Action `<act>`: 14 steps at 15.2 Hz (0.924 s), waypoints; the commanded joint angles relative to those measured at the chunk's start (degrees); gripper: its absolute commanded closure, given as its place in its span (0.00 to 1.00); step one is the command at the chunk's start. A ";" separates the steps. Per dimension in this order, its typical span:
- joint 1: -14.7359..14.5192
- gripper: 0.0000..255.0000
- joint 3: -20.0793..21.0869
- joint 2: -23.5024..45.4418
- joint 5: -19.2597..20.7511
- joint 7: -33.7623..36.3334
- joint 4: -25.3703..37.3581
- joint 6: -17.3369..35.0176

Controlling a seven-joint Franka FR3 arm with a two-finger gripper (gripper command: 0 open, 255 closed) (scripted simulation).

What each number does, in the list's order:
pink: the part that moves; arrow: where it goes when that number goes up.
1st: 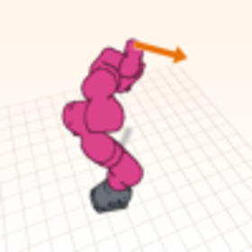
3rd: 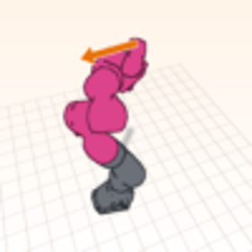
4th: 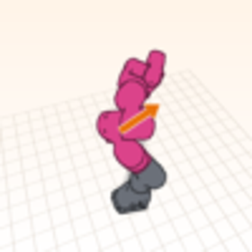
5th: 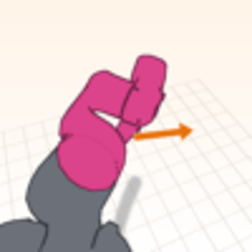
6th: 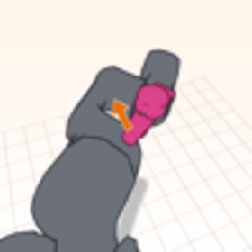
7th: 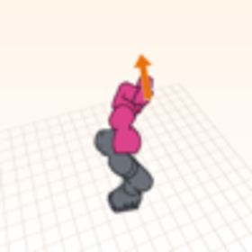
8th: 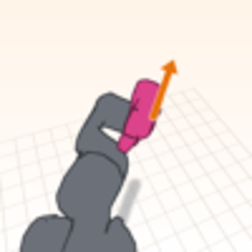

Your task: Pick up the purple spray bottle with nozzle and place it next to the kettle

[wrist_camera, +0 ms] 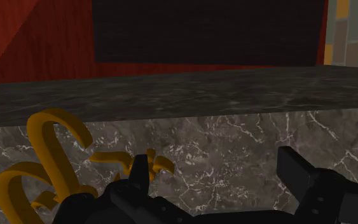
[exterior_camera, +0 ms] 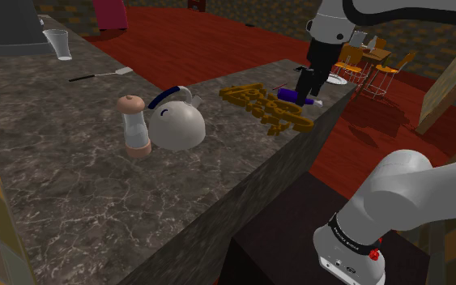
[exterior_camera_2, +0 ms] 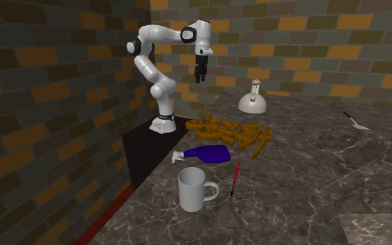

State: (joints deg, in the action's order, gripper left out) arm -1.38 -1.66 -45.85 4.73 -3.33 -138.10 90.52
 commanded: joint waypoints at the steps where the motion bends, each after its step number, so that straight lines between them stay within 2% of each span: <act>1: 0.00 0.00 0.00 0.00 0.00 0.00 0.00 0.00; 8: 2.05 0.00 -10.36 4.73 5.57 -12.37 -0.05 5.86; 14: 2.70 0.00 -19.20 12.41 8.21 -23.02 3.17 11.34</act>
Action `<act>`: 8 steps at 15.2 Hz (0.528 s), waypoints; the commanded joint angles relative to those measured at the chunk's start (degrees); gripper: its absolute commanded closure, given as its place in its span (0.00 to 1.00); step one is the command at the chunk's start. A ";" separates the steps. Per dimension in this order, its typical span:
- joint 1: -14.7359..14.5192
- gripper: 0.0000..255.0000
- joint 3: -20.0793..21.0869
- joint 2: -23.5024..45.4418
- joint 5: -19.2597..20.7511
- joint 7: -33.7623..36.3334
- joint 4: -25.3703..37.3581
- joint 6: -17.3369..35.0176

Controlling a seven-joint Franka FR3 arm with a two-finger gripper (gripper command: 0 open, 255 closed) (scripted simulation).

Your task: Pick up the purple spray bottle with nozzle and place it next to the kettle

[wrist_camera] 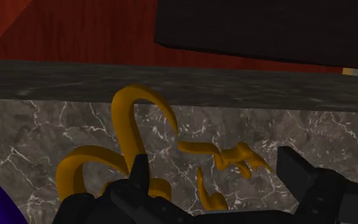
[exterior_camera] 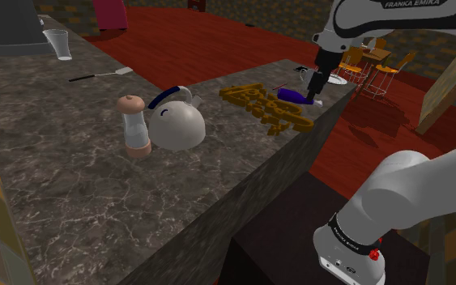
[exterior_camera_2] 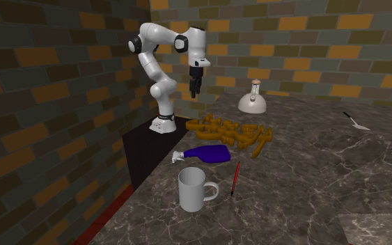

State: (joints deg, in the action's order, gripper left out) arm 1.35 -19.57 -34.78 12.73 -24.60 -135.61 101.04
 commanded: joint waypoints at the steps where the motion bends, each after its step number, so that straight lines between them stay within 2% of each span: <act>1: -0.07 0.00 -2.77 2.91 0.36 -3.57 1.51 1.72; 5: -0.61 0.00 -8.66 10.01 -0.23 -11.19 5.59 5.16; 8: -1.32 0.00 -13.06 16.22 -2.15 -17.42 9.47 7.42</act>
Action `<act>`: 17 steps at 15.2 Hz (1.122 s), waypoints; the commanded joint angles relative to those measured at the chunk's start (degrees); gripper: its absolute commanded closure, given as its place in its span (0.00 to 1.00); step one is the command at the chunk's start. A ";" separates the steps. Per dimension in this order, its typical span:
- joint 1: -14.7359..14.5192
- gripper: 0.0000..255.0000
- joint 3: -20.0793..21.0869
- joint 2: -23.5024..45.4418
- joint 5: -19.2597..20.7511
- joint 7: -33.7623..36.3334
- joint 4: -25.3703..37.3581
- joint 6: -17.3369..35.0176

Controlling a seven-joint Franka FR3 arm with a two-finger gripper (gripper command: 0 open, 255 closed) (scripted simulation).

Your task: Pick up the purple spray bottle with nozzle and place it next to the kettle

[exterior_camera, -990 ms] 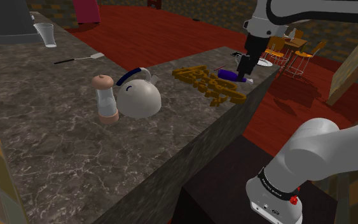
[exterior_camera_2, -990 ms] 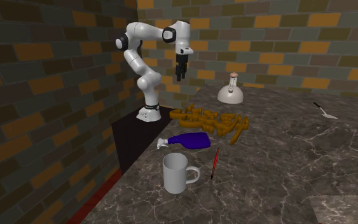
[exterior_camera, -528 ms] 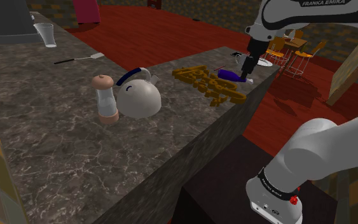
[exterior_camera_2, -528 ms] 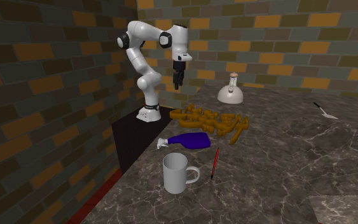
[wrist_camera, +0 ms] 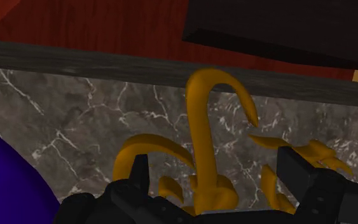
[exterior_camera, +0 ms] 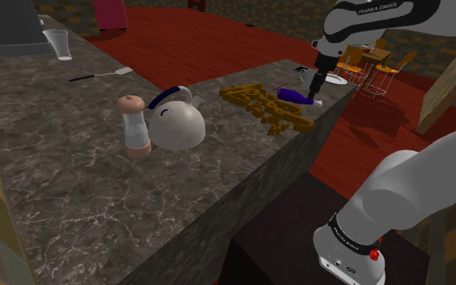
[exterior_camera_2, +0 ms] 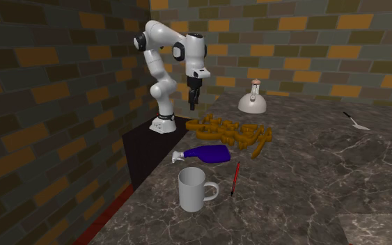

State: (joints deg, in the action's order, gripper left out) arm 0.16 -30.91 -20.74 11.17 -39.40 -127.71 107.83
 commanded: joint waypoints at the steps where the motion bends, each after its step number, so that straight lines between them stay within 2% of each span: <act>1: -0.36 0.00 -3.15 4.45 -1.57 -4.84 3.02 1.29; 6: -0.69 0.00 -9.47 17.46 -9.43 -17.15 11.57 3.44; 9: 1.11 0.00 -11.45 26.44 -16.09 -25.05 17.90 3.28; 12: 4.94 0.00 -11.37 35.49 -22.66 -32.07 25.28 1.83; 17: 13.85 0.00 -8.36 49.65 -30.96 -40.08 40.25 -2.66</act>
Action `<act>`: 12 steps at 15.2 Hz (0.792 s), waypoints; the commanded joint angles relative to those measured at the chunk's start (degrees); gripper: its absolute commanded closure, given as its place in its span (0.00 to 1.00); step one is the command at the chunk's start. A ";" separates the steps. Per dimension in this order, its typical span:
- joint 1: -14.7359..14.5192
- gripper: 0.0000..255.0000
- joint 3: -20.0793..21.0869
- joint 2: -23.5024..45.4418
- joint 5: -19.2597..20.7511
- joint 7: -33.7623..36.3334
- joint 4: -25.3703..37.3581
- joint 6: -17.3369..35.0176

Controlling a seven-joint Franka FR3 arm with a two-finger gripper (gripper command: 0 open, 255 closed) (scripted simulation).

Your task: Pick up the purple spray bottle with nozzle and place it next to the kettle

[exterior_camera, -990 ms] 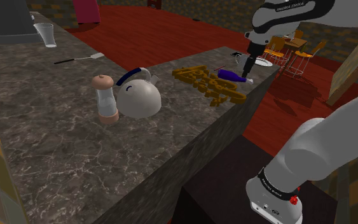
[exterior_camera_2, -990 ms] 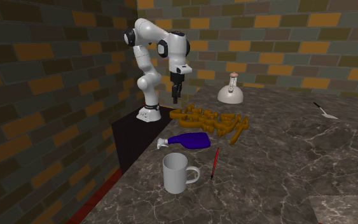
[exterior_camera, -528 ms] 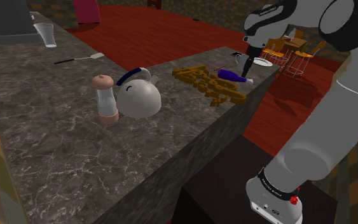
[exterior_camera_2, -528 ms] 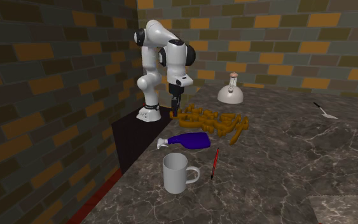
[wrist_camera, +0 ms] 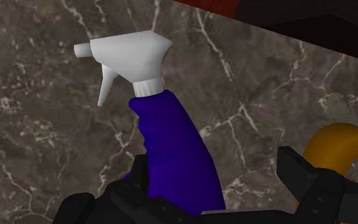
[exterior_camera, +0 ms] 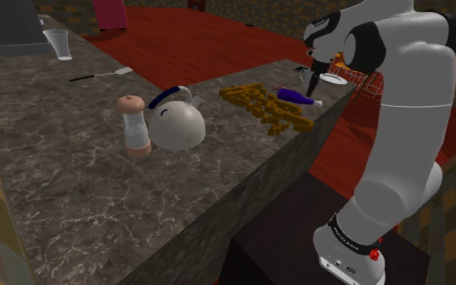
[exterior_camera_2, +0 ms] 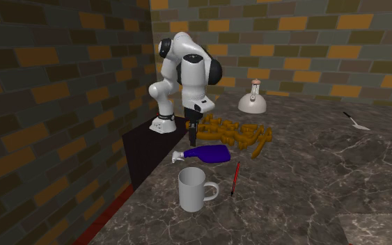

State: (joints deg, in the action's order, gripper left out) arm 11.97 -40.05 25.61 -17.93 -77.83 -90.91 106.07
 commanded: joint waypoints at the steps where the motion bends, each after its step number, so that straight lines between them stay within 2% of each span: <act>1: 3.73 0.00 1.48 5.68 -2.94 -2.56 6.45 -1.89; 8: 3.40 0.00 2.22 6.71 -3.86 -3.30 2.48 2.86; 12: 3.38 0.00 2.28 6.83 -3.95 -3.37 2.19 3.23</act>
State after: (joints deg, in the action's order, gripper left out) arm 15.34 -37.79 32.38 -21.85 -81.19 -88.72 109.24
